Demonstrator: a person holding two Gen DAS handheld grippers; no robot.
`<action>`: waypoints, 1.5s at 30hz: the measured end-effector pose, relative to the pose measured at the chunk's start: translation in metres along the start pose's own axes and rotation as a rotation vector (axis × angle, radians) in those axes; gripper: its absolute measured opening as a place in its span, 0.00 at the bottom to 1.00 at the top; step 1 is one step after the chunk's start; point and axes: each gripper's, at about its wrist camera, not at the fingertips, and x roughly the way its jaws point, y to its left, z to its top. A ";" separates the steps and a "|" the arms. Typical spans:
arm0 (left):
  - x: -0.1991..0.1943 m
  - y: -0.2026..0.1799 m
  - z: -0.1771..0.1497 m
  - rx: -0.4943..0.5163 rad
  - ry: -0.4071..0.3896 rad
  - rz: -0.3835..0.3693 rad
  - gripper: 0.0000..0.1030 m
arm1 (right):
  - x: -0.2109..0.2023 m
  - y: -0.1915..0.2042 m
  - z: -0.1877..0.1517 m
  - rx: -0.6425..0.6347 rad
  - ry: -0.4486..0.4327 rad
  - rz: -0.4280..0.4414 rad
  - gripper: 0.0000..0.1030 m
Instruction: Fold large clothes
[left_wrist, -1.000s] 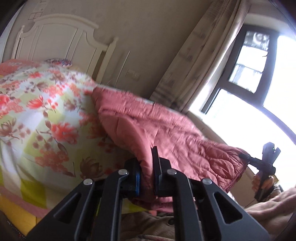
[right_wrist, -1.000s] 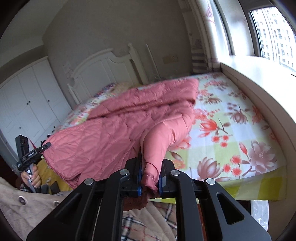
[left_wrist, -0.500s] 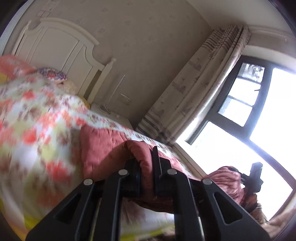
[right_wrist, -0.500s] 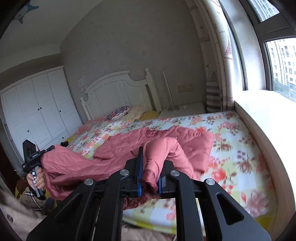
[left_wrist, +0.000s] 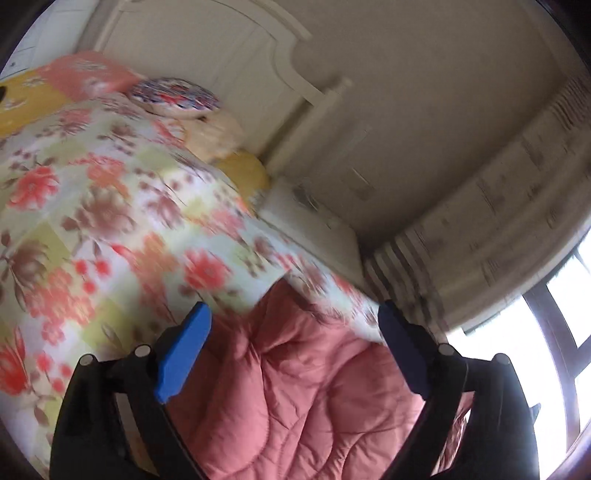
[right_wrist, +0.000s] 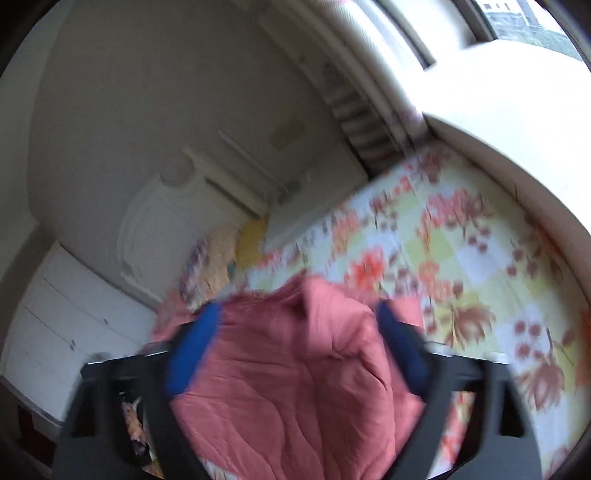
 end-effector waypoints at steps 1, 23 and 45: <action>0.004 0.007 0.004 -0.006 0.004 0.005 0.89 | -0.002 -0.002 0.005 -0.005 -0.014 -0.007 0.92; 0.074 -0.001 -0.039 0.399 0.202 -0.041 0.05 | 0.060 0.004 -0.047 -0.424 0.147 -0.201 0.11; 0.196 0.007 -0.039 0.434 0.209 0.345 0.29 | 0.190 -0.021 -0.029 -0.379 0.196 -0.615 0.16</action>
